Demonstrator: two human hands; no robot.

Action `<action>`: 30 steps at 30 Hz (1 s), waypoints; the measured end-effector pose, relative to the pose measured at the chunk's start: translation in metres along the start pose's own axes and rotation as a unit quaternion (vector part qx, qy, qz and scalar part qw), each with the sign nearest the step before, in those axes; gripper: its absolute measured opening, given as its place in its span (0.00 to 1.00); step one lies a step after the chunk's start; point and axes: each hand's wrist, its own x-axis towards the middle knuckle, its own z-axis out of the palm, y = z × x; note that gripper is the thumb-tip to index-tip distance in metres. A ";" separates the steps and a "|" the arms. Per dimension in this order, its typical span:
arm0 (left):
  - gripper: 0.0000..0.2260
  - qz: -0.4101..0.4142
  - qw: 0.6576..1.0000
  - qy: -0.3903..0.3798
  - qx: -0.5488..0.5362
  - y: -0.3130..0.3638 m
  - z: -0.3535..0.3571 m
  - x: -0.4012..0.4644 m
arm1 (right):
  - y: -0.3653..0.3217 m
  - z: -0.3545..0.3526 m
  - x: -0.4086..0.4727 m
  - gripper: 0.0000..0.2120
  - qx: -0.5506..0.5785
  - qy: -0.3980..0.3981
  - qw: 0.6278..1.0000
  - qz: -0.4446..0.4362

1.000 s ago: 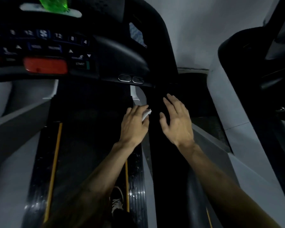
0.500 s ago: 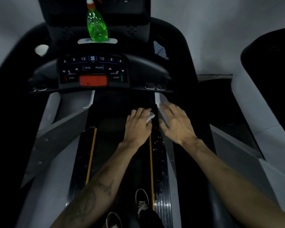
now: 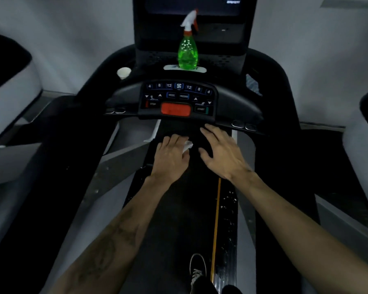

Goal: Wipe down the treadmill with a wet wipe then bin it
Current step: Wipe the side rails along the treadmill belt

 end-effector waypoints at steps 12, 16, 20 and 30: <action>0.17 -0.102 0.992 0.058 0.040 -0.109 -0.097 -0.119 | -0.165 0.030 -0.012 0.31 0.011 -0.047 0.995 -0.084; 0.17 -0.139 0.986 0.070 0.057 -0.145 -0.133 -0.180 | -0.228 0.047 -0.028 0.31 0.020 -0.055 0.990 -0.129; 0.18 -0.188 0.975 0.094 0.068 -0.181 -0.164 -0.250 | -0.295 0.067 -0.052 0.31 0.032 -0.075 0.981 -0.176; 0.15 -0.298 0.938 0.159 0.077 -0.251 -0.220 -0.413 | -0.451 0.131 -0.105 0.32 0.050 -0.120 0.942 -0.310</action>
